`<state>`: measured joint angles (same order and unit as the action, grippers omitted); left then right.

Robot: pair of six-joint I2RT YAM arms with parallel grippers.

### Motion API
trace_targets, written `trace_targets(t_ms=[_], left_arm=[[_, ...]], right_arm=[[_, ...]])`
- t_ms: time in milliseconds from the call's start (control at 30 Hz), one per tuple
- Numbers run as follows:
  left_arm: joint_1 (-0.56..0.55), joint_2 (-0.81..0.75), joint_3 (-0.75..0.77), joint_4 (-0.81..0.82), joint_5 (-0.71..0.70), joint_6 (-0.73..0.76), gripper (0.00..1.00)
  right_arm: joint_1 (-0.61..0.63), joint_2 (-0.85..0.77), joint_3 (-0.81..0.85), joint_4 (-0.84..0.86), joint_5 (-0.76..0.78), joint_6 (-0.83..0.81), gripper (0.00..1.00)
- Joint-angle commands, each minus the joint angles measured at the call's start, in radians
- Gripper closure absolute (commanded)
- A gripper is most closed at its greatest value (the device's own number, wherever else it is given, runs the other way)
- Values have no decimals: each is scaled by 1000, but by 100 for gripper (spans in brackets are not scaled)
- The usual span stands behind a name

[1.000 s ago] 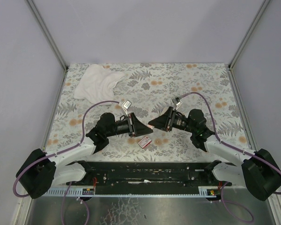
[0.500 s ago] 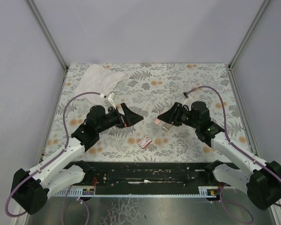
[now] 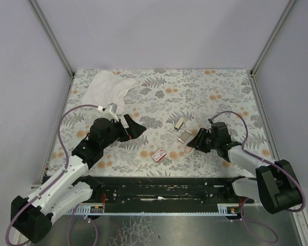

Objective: Load the staples into the stapler

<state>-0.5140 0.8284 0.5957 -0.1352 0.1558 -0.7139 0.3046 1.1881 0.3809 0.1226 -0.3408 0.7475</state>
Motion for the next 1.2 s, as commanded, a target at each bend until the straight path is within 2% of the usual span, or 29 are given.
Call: trace_targets(t_ms=[0,133,200,267,400,567,733,833,933,1067,1167], left_arm=[[9,-27,-19,-20,-63,30,0],[11,-21,-25,-19,-67,29,0],[11,-18,-26,-20,-69,31,0],[12,-18,-27,-20,-73,34,0],[16,-12,-27,-21,-81,42,0],[29,59,-11,4,-96,63,0],[117,240,36,115,-94,116,0],[265,313,45,217,-68,142,0],[456,327,28,301,-44,142,0],[731,242,-93,440,-16,49,0],[760,147,-198,509,-174,118,0]], right_arm=[[-4,21,1,86,18,-24,72],[-4,29,-1,63,71,-34,53],[-5,31,-2,56,83,-37,37],[-4,25,2,39,97,-42,25],[-4,-14,20,-20,151,-64,13],[-4,-77,95,-128,256,-150,5],[-7,-17,283,-232,316,-314,0],[-38,32,403,-281,364,-400,1],[-142,18,439,-252,340,-427,1],[-335,-41,347,-124,263,-395,1],[-381,-88,220,-3,399,-406,1]])
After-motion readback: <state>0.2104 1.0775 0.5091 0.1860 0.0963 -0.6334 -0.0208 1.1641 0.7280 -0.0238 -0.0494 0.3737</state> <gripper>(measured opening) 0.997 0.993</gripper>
